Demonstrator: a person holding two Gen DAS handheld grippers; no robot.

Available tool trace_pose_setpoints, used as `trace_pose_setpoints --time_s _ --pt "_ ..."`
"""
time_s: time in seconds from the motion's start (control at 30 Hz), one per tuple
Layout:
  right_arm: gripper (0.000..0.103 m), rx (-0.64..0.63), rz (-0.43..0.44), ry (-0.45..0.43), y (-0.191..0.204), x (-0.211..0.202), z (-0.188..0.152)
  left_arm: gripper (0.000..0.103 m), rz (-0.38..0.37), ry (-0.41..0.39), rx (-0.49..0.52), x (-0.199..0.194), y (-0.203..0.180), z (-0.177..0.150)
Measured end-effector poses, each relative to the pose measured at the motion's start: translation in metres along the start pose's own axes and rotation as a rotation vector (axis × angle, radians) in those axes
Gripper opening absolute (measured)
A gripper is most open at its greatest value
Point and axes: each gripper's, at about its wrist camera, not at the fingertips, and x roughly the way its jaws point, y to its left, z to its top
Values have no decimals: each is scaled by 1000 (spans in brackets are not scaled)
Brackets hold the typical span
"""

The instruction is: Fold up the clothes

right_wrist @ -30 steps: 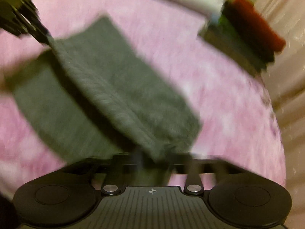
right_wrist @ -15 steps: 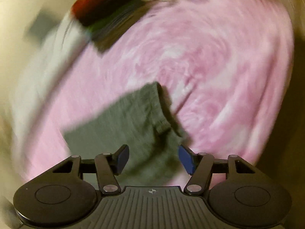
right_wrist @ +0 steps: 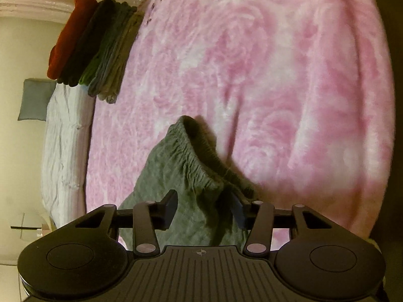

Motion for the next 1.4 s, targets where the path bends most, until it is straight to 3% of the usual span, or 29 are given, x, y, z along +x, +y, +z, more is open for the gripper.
trace_pose_setpoints --time_s 0.03,0.07,0.13,0.3,0.5,1.17,1.4 --pt "17 -10 -2 7 0 1 1 2 0 -6 5 -1 0 0" --pt "8 -24 -14 5 2 1 2 1 0 -11 10 -2 -1 -1" --pt "6 -68 -28 -18 6 -5 3 1 -6 -40 47 -13 -4 -4" --pt "6 -116 -10 -7 7 -28 5 1 -15 -82 172 -48 -7 -24" --pt "6 -138 -38 36 -3 -33 -3 1 42 -84 256 -60 1 -50" --pt "6 -136 -46 23 -7 -43 -6 1 34 -108 263 -75 10 -71" --pt "6 -100 -111 36 -20 -26 -10 2 106 -58 219 -50 26 -77"
